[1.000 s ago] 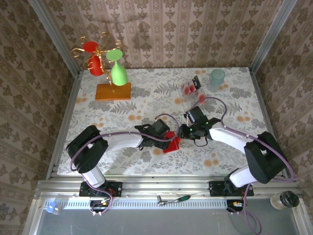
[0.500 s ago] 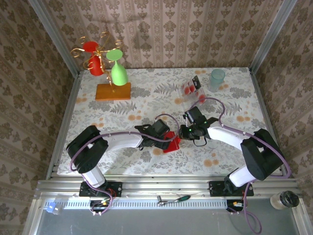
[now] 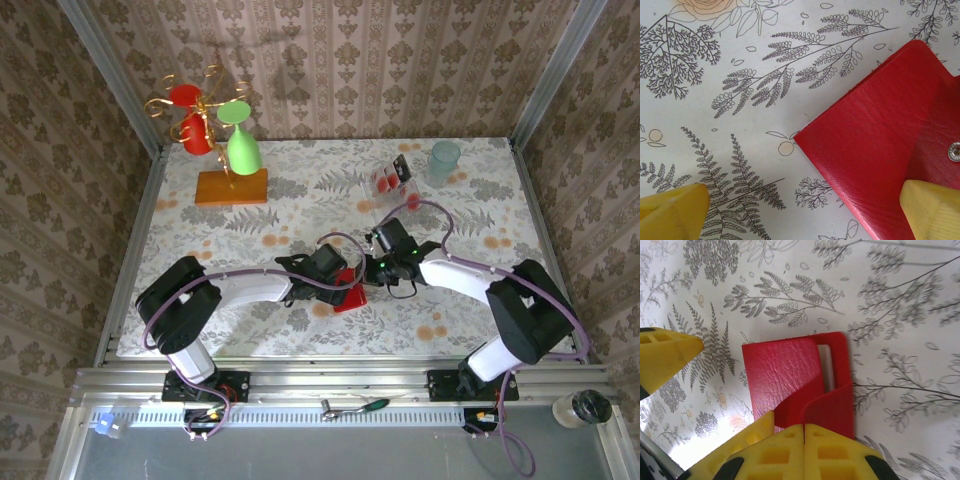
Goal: Put the credit cards into the card holder
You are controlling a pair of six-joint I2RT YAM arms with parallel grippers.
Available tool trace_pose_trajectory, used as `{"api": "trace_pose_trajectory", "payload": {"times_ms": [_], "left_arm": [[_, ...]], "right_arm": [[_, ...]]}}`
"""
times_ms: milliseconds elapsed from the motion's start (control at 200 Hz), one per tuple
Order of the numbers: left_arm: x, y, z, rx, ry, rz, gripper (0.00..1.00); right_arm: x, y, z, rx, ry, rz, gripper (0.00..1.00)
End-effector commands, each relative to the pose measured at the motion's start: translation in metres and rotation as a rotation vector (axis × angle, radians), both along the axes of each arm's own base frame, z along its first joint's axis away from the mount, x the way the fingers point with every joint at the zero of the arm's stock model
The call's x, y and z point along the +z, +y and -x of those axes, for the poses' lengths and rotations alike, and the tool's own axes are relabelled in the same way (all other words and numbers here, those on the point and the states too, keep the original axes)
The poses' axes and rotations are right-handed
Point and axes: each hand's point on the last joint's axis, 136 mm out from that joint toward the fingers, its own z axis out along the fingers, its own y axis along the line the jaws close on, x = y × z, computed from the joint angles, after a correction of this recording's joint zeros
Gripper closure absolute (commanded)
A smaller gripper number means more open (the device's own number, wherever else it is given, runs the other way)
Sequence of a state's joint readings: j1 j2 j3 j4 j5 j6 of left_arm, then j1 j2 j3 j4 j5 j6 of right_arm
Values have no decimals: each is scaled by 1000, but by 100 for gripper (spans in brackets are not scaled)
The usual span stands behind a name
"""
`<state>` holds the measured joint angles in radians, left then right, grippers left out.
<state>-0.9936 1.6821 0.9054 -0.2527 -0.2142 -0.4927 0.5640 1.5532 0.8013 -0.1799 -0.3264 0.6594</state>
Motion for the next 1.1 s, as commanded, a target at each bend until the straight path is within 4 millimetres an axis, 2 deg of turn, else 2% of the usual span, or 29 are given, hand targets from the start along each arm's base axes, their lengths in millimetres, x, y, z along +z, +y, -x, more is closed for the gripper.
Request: {"api": "trace_pose_trajectory", "payload": {"times_ms": [0, 205, 435, 555, 705, 895, 1095], "left_arm": [[-19, 16, 13, -30, 37, -80, 0], [-13, 17, 13, -23, 31, -59, 0], [18, 16, 1, 23, 5, 40, 0], [23, 18, -5, 44, 8, 70, 0], [14, 22, -5, 52, 26, 54, 0], [-7, 29, -3, 69, 56, 13, 0], [-20, 28, -2, 69, 76, -7, 0]], "right_arm": [[-5, 18, -2, 10, 18, -46, 100], [-30, 17, 3, 0, 55, -13, 100], [-35, 10, 9, -9, 62, 4, 100], [-36, 9, 10, -9, 63, 8, 100], [-38, 7, 12, -10, 63, 9, 100], [-41, 3, 18, -6, 68, 24, 100], [-44, -1, 25, 20, 58, 78, 100]]}}
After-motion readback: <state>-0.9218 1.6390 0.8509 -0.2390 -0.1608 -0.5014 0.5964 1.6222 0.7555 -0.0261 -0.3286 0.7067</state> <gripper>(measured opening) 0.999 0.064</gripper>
